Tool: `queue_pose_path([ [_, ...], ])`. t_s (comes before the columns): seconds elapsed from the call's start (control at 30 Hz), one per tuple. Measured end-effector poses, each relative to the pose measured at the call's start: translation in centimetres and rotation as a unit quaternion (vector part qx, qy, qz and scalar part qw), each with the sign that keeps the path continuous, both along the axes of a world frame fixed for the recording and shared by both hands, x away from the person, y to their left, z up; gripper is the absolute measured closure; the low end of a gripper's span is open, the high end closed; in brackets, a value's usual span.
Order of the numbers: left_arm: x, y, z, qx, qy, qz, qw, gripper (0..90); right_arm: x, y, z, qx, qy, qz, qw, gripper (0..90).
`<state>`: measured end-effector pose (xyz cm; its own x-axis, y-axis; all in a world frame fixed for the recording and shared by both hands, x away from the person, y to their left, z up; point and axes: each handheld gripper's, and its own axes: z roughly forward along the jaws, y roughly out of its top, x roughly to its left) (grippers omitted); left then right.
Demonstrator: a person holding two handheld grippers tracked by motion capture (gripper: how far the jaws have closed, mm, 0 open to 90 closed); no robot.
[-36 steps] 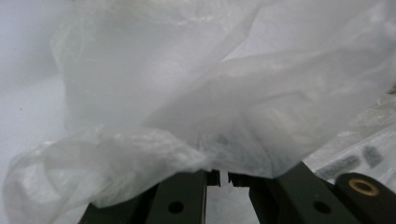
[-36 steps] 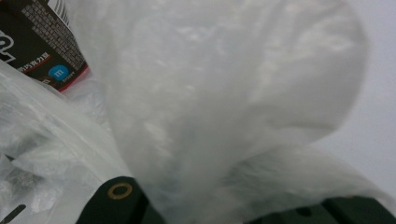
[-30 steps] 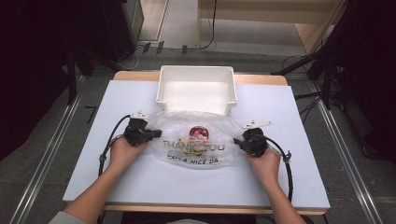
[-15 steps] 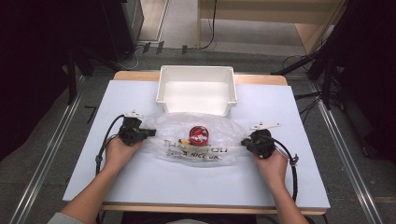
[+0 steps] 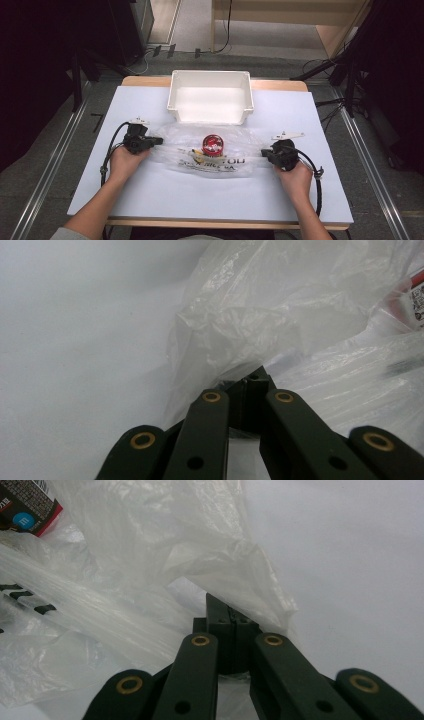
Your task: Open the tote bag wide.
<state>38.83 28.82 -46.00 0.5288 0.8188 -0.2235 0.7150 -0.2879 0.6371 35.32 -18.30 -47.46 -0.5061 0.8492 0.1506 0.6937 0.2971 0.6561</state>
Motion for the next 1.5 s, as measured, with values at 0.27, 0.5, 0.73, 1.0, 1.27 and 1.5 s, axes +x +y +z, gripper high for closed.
queue_pose_path([
  [0.27,0.1,0.2,0.0,-0.005,0.007,0.006,0.9999,90.0,0.0,-0.3,0.0,0.008,0.008,-0.002,0.9999,90.0],
  [0.5,0.2,0.2,0.0,0.000,0.000,0.010,0.9999,90.0,0.1,-0.5,-0.1,0.006,0.003,-0.005,1.0000,90.0],
  [0.73,0.2,0.3,0.0,0.002,-0.001,0.010,0.9999,90.0,0.2,-0.6,-0.1,0.004,0.003,-0.004,1.0000,90.0],
  [1.0,0.5,0.3,0.0,-0.014,0.006,0.035,0.9993,90.0,0.3,-0.1,0.2,-0.031,-0.008,0.001,0.9995,90.0],
  [1.27,-0.6,-0.5,2.3,0.001,-0.035,0.007,0.9994,90.0,-0.4,0.0,1.8,0.021,-0.015,0.015,0.9996,90.0],
  [1.5,-1.8,-0.9,4.3,0.001,-0.050,-0.008,0.9987,90.0,-1.6,1.2,3.2,0.033,-0.033,0.052,0.9976,90.0],
])
